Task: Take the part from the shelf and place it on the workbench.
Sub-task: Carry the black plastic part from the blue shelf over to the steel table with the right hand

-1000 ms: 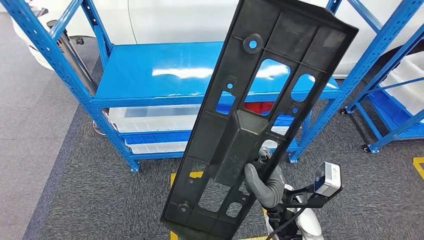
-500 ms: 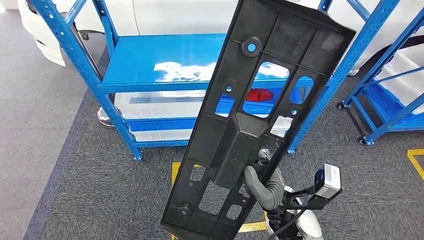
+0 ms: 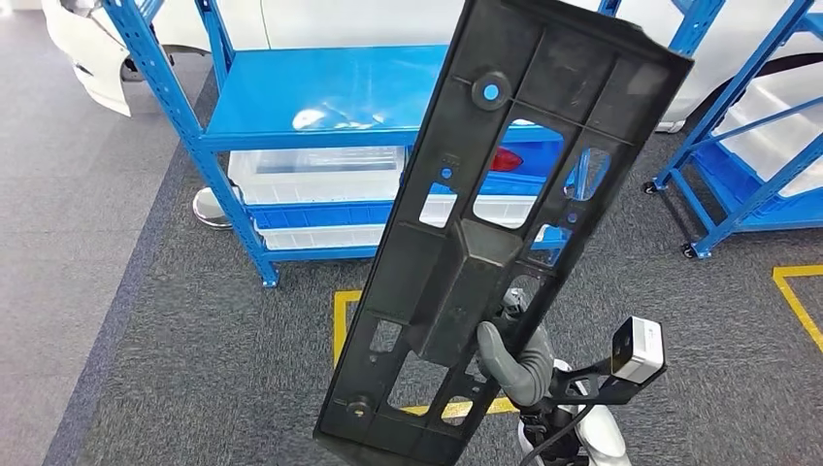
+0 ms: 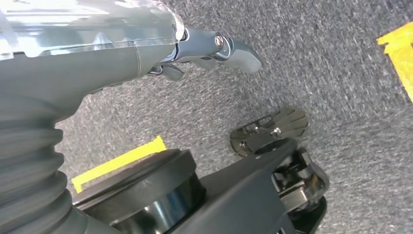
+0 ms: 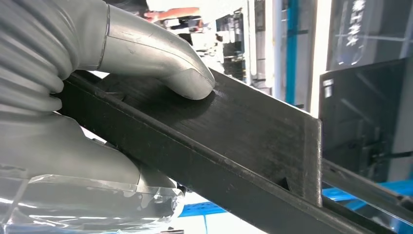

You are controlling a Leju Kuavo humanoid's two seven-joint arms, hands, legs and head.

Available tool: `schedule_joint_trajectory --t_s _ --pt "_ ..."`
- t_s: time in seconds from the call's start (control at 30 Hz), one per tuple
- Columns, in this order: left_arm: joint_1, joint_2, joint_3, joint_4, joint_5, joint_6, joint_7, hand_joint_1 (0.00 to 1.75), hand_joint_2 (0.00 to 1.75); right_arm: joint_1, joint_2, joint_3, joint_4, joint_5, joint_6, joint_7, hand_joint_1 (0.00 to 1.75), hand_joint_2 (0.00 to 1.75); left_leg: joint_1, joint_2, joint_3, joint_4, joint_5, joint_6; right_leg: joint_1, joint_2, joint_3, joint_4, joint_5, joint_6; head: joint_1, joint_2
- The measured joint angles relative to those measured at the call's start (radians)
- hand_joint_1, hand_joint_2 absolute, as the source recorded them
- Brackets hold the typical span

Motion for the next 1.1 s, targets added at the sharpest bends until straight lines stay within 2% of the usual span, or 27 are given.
schedule_joint_trajectory --t_s 0.03,0.07,0.1,0.17,0.2,0.23,0.27,0.3,0.33,0.37,0.4,0.43,0.53,0.57,0.6,0.67,0.7,0.73,0.77,0.8,0.83,0.9,0.93,0.97,1.03,1.1 --pt "0.000 0.000 0.000 0.000 0.000 0.003 -0.001 0.00 1.75 -0.001 0.000 0.000 0.000 -0.001 0.002 -0.001 1.73 1.75 0.002 0.000 -0.004 0.003 -0.003 -0.006 -0.001 -0.001 -0.005 -0.004 0.010 -0.008 0.000 0.000" --pt "0.001 0.000 0.000 0.000 0.000 0.006 -0.002 0.00 1.75 -0.001 -0.001 0.000 0.001 -0.002 0.004 -0.001 1.73 1.75 0.003 -0.001 -0.012 0.019 -0.023 -0.011 -0.003 -0.003 -0.013 -0.007 0.021 -0.017 0.000 0.000" --pt "0.001 0.001 0.000 0.000 0.000 0.008 -0.002 0.00 1.75 -0.002 -0.001 0.000 0.001 -0.002 0.005 -0.001 1.73 1.75 0.004 -0.002 -0.025 0.054 -0.059 -0.016 -0.006 -0.004 -0.021 -0.010 0.033 -0.023 0.000 0.000" --pt "0.002 0.001 0.000 0.000 0.000 0.010 -0.002 0.00 1.75 -0.002 -0.001 0.001 0.002 -0.003 0.007 -0.001 1.73 1.75 0.008 -0.003 -0.063 0.175 -0.154 -0.024 -0.004 -0.005 -0.044 -0.009 0.052 -0.028 0.000 0.000" --pt "0.003 0.001 0.000 0.000 0.000 0.010 -0.002 0.00 1.75 -0.002 -0.001 0.001 0.004 -0.002 0.008 -0.001 1.73 1.75 0.010 -0.003 -0.078 0.237 -0.181 -0.028 -0.004 -0.005 -0.056 -0.008 0.061 -0.028 0.000 0.000" --pt "0.004 0.001 0.000 0.000 0.000 0.010 -0.002 0.00 1.75 -0.001 -0.002 0.001 0.006 -0.002 0.009 -0.001 1.73 1.75 0.011 -0.003 -0.081 0.276 -0.186 -0.032 -0.004 -0.006 -0.069 -0.006 0.069 -0.027 0.000 0.000" --pt "0.005 0.001 0.000 0.000 0.000 0.010 -0.002 0.00 1.75 -0.001 -0.002 0.001 0.008 -0.002 0.009 -0.001 1.73 1.75 0.012 -0.002 -0.066 0.279 -0.171 -0.033 -0.004 -0.006 -0.081 -0.003 0.076 -0.025 0.000 0.000" --pt "0.006 0.001 0.000 0.000 0.000 0.010 -0.002 0.00 1.75 -0.001 -0.002 0.001 0.010 -0.003 0.010 -0.001 1.73 1.75 0.014 -0.002 -0.030 0.242 -0.147 -0.034 -0.005 -0.005 -0.091 0.001 0.082 -0.022 0.000 0.000" --pt "0.006 0.001 0.000 0.000 0.000 0.010 -0.002 0.00 1.75 -0.001 -0.003 0.001 0.012 -0.003 0.010 -0.001 1.73 1.75 0.014 -0.003 0.022 0.173 -0.127 -0.032 -0.005 -0.005 -0.100 0.006 0.086 -0.019 0.000 0.000" --pt "0.005 0.002 0.000 0.000 0.000 0.010 -0.002 0.00 1.75 -0.001 -0.003 0.001 0.012 -0.003 0.010 -0.001 1.73 1.75 0.014 -0.006 0.074 0.098 -0.119 -0.029 -0.005 -0.003 -0.107 0.012 0.088 -0.015 0.000 0.000" --pt "0.005 0.002 0.000 0.000 0.000 0.010 -0.003 0.00 1.75 -0.001 -0.003 0.001 0.012 -0.003 0.010 -0.002 1.73 1.75 0.013 -0.008 0.112 0.041 -0.118 -0.024 -0.004 -0.002 -0.112 0.016 0.092 -0.010 0.000 0.000" --pt "0.004 0.003 0.000 0.000 0.000 0.010 -0.003 0.00 1.75 -0.001 -0.004 0.001 0.012 -0.004 0.010 -0.002 1.73 1.75 0.011 -0.010 0.133 0.006 -0.123 -0.019 -0.003 -0.001 -0.116 0.019 0.095 -0.004 0.000 0.000" --pt "0.006 0.003 0.000 0.000 -0.002 0.010 -0.003 0.00 1.75 0.001 -0.004 0.001 0.012 -0.004 0.008 -0.003 1.73 1.75 0.011 -0.007 0.130 -0.007 -0.119 0.000 -0.003 0.004 -0.123 0.026 0.102 0.014 0.000 0.000" --pt "0.005 0.002 0.000 0.000 -0.003 0.010 -0.003 0.00 1.75 0.002 -0.004 0.001 0.012 -0.003 0.007 -0.003 1.73 1.75 0.013 -0.003 0.128 -0.010 -0.114 0.007 -0.004 0.005 -0.132 0.042 0.090 0.019 0.000 0.000" --pt "0.005 0.002 0.000 0.000 -0.004 0.010 -0.002 0.00 1.75 0.004 -0.005 0.001 0.012 -0.003 0.006 -0.004 1.73 1.75 0.015 0.003 0.124 -0.013 -0.108 0.014 -0.005 0.006 -0.149 0.078 0.065 0.023 0.000 0.000" --pt "0.004 0.002 0.000 0.000 -0.007 0.009 -0.002 0.00 1.75 0.008 -0.005 0.001 0.012 -0.002 0.005 -0.004 1.73 1.75 0.014 0.013 0.113 -0.013 -0.101 0.022 -0.008 0.006 -0.206 0.205 -0.009 0.030 0.000 0.000" --pt "0.005 0.002 0.000 0.000 -0.008 0.008 -0.002 0.00 1.75 0.012 -0.005 0.001 0.012 -0.002 0.004 -0.004 1.73 1.75 0.013 0.018 0.108 -0.012 -0.098 0.023 -0.010 0.005 -0.233 0.269 -0.036 0.033 0.000 0.000" --pt "0.005 0.002 0.000 0.000 -0.010 0.007 -0.002 0.00 1.75 0.015 -0.005 0.001 0.012 -0.002 0.003 -0.004 1.73 1.75 0.012 0.024 0.103 -0.011 -0.096 0.023 -0.011 0.005 -0.247 0.308 -0.047 0.035 0.000 0.000" --pt "0.005 0.002 0.000 0.000 -0.011 0.007 -0.001 0.00 1.75 0.017 -0.006 0.001 0.012 -0.002 0.003 -0.004 1.73 1.75 0.012 0.030 0.100 -0.010 -0.095 0.022 -0.013 0.004 -0.240 0.306 -0.037 0.036 0.000 0.000" --pt "0.005 0.002 0.000 0.000 -0.012 0.006 -0.001 0.00 1.75 0.019 -0.006 0.001 0.012 -0.002 0.002 -0.004 1.73 1.75 0.012 0.036 0.099 -0.008 -0.094 0.021 -0.013 0.000 -0.213 0.262 -0.011 0.035 0.000 0.000" --pt "0.004 0.002 0.000 0.000 -0.012 0.006 -0.001 0.00 1.75 0.019 -0.006 0.001 0.012 -0.001 0.001 -0.004 1.73 1.75 0.011 0.043 0.099 -0.006 -0.095 0.019 -0.013 -0.011 -0.171 0.190 0.023 0.033 0.000 0.000" --pt "0.003 0.002 0.000 0.000 -0.014 0.006 0.000 0.00 1.75 0.018 -0.006 0.001 0.011 -0.001 -0.001 -0.003 1.73 1.75 0.006 0.055 0.098 0.000 -0.097 0.011 -0.006 -0.043 -0.104 0.064 0.061 0.022 0.000 0.000" --pt "0.003 0.002 0.000 0.000 -0.015 0.006 0.000 0.00 1.75 0.018 -0.006 0.001 0.011 0.000 -0.002 -0.003 1.73 1.75 0.004 0.061 0.098 0.002 -0.098 0.006 -0.003 -0.052 -0.092 0.035 0.065 0.016 0.000 0.000" --pt "0.002 0.002 0.000 0.000 -0.015 0.005 0.000 0.00 1.75 0.019 -0.006 0.000 0.011 0.000 -0.004 -0.003 1.73 1.75 0.001 0.067 0.097 0.002 -0.098 0.001 0.001 -0.050 -0.093 0.029 0.062 0.009 0.000 0.000" --pt "0.000 0.003 0.000 0.000 -0.017 0.004 0.000 0.00 1.75 0.023 -0.008 0.000 0.011 0.000 -0.004 -0.004 1.73 1.75 0.002 0.075 0.097 0.005 -0.101 -0.010 -0.001 -0.032 -0.099 0.027 0.069 -0.003 0.000 0.000" --pt "-0.003 0.003 -0.001 0.000 -0.019 0.002 0.000 0.00 1.75 0.028 -0.008 0.000 0.009 0.000 -0.004 -0.008 1.73 1.75 0.006 0.050 0.080 0.046 -0.134 -0.020 -0.005 -0.016 -0.101 0.021 0.076 -0.017 0.000 0.000"
